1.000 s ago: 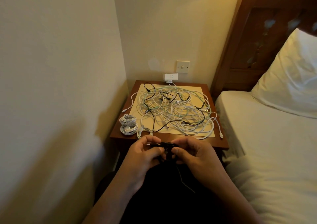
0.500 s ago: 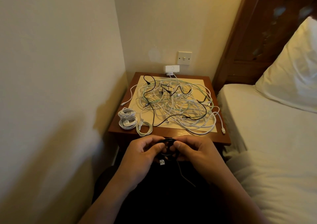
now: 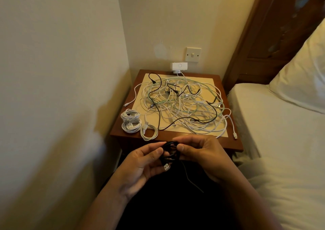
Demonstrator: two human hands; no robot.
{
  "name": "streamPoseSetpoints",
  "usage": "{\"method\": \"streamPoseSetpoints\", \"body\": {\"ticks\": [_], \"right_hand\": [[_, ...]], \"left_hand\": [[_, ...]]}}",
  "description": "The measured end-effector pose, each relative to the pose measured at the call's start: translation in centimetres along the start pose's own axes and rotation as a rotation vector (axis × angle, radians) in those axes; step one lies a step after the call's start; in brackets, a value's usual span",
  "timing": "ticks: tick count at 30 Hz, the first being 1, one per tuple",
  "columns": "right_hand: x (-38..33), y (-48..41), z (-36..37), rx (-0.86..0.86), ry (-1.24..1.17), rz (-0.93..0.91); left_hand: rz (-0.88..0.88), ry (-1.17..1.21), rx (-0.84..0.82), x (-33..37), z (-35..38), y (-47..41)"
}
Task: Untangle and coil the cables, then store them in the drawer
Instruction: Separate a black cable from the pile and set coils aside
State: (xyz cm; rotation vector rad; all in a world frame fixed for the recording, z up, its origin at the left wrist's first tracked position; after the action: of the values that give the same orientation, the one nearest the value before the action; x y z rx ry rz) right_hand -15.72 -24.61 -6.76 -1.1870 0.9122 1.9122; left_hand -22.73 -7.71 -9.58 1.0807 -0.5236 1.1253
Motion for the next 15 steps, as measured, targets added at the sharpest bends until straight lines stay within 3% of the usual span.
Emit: {"method": "streamPoseSetpoints", "body": {"ticks": [7,11,15], "right_hand": [[-0.1,-3.7,0.5,0.048,0.429,-0.112],[-1.8,-6.0,0.6,0.103,0.611,-0.239],[-2.9,-7.2,-0.3,0.167,0.658,-0.285]], "left_hand": [[0.304,-0.646,0.362,3.2,-2.0,-1.4],[0.466,-0.743,0.566,5.5,-4.2,-4.5],[0.417,-0.754,0.702,6.0,-6.0,-7.6]]}}
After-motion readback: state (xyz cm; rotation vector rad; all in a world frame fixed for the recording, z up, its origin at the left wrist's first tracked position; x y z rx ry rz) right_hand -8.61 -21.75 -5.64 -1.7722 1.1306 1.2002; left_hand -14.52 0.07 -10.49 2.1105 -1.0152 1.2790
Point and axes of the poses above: each hand's wrist, its own y-axis away from the middle knuckle, its own z-axis out of the palm, x = y × z, the point moved 5 cm from there along -y, towards the middle knuckle, and after that the axes turned 11 degrees about -y, right-handed, at the moved point
